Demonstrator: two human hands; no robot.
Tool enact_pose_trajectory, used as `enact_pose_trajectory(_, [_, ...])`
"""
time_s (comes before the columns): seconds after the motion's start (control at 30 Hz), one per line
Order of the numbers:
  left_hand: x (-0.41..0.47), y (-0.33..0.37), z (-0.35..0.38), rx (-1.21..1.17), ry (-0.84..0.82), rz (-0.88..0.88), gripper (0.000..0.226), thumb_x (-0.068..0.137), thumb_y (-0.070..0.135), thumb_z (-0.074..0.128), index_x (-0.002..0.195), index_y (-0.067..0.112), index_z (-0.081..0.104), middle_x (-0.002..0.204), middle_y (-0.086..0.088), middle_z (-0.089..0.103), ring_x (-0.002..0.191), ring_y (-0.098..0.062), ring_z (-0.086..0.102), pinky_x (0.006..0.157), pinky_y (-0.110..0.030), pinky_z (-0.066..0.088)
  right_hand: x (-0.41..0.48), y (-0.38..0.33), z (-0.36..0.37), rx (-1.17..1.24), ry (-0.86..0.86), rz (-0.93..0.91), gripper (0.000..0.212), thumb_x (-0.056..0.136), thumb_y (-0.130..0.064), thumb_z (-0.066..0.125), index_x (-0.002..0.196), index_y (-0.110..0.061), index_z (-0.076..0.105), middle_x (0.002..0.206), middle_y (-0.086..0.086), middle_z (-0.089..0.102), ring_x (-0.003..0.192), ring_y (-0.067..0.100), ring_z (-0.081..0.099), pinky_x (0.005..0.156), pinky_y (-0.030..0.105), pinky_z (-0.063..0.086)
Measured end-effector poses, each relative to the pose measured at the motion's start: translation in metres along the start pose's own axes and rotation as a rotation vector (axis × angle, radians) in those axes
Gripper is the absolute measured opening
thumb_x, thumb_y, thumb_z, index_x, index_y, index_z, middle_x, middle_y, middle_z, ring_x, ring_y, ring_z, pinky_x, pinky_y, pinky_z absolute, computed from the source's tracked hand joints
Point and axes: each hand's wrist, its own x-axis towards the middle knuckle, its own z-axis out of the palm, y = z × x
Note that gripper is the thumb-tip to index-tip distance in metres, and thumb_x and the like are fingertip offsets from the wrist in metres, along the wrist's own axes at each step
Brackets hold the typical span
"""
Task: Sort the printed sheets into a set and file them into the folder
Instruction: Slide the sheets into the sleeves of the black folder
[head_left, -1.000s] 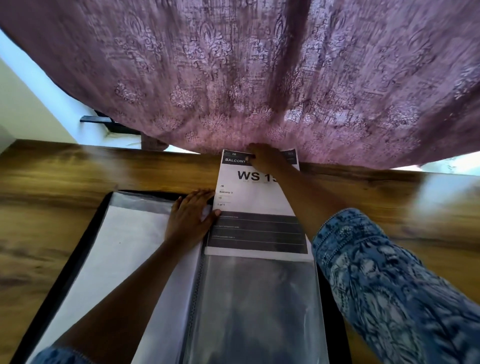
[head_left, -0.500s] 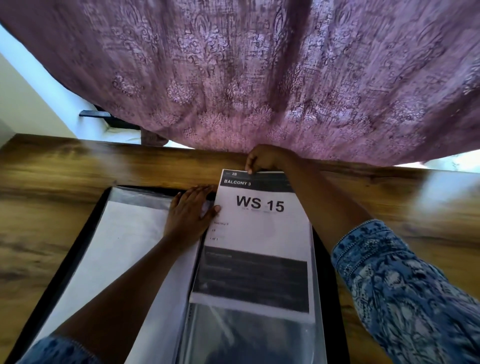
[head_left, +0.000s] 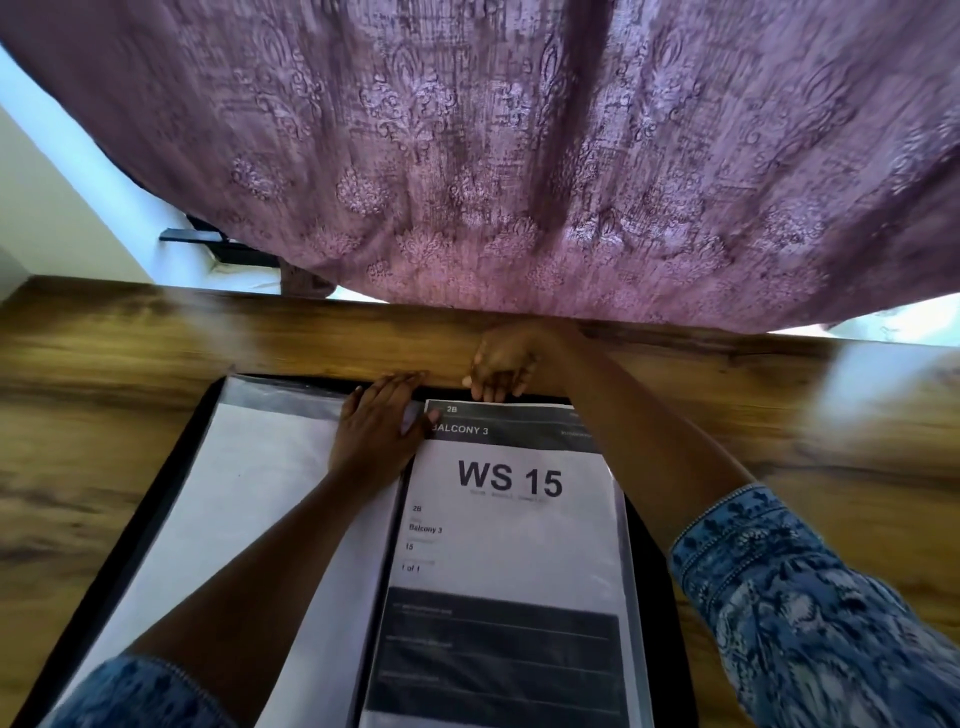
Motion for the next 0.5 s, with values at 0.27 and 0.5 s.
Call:
enact_pose_trajectory(0.27, [0.0, 0.0, -0.001, -0.002, -0.001, -0.001, 0.065, 0.089, 0.063, 0.028, 0.144, 0.029, 0.038, 0.145, 0.003, 0.046, 0.137, -0.018, 0.034, 0.114, -0.043, 0.023, -0.018, -0.001, 0.02, -0.033, -0.003, -0.047, 0.008, 0.082, -0.016, 0.074, 0.084, -0.012, 0.067, 0.072, 0.002, 0.063, 0.061, 0.011, 0.056, 0.054, 0.018, 0.048])
enact_pose_trajectory(0.5, [0.0, 0.002, -0.001, -0.002, -0.004, -0.002, 0.062, 0.09, 0.059, 0.031, 0.144, 0.028, 0.037, 0.146, 0.001, 0.045, 0.138, -0.019, 0.034, 0.113, -0.043, 0.021, -0.023, -0.002, 0.026, -0.022, -0.086, -0.009, 0.01, 0.084, -0.002, 0.067, 0.085, -0.011, 0.066, 0.061, -0.003, 0.067, 0.051, 0.005, 0.063, 0.047, 0.016, 0.05])
